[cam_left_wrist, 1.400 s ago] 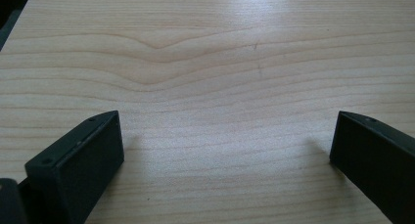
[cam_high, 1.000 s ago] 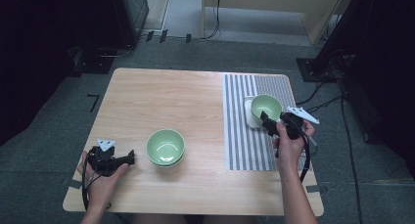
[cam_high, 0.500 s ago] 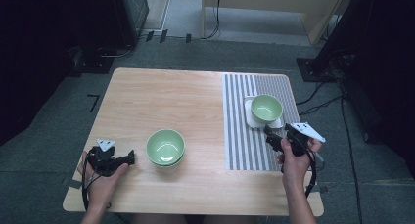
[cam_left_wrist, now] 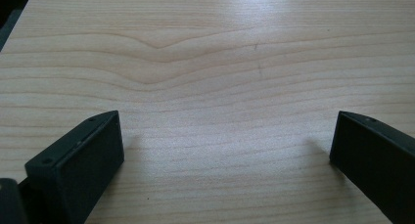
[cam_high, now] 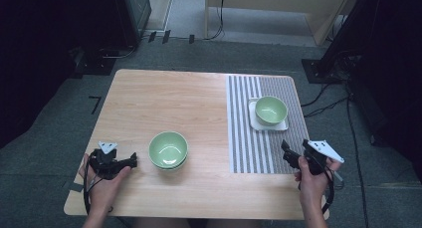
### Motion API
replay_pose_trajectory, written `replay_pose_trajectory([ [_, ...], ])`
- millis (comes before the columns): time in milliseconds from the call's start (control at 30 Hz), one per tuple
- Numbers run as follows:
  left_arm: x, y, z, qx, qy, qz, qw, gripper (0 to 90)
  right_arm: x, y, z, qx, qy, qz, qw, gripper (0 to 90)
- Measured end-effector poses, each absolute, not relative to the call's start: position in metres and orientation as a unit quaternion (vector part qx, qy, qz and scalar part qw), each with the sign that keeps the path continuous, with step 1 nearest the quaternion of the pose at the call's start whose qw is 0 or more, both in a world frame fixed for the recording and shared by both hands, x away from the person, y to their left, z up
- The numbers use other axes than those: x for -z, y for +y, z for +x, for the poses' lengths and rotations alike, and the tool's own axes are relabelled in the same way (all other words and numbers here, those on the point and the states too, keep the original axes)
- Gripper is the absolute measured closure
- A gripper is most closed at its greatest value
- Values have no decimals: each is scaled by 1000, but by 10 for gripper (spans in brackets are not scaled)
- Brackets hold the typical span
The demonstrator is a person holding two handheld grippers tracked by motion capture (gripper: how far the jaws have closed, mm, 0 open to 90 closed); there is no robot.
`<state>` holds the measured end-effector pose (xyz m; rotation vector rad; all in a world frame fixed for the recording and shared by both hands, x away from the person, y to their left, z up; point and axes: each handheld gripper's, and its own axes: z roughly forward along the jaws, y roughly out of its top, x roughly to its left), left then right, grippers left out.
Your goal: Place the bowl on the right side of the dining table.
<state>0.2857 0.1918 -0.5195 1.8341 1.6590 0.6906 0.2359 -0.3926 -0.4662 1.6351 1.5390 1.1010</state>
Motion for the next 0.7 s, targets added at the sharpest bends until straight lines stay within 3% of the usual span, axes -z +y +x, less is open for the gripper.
replay_pose_trajectory([
  [267, 520, 192, 286, -258, 620, 685, 283, 0, 496, -415, 219, -376, 595, 635, 319, 197],
  [467, 520, 192, 286, -258, 620, 685, 283, 0, 520, -430, 209, -345, 598, 665, 285, 191],
  [700, 520, 192, 286, -258, 620, 685, 283, 0, 524, -429, 209, -315, 608, 675, 275, 188],
])
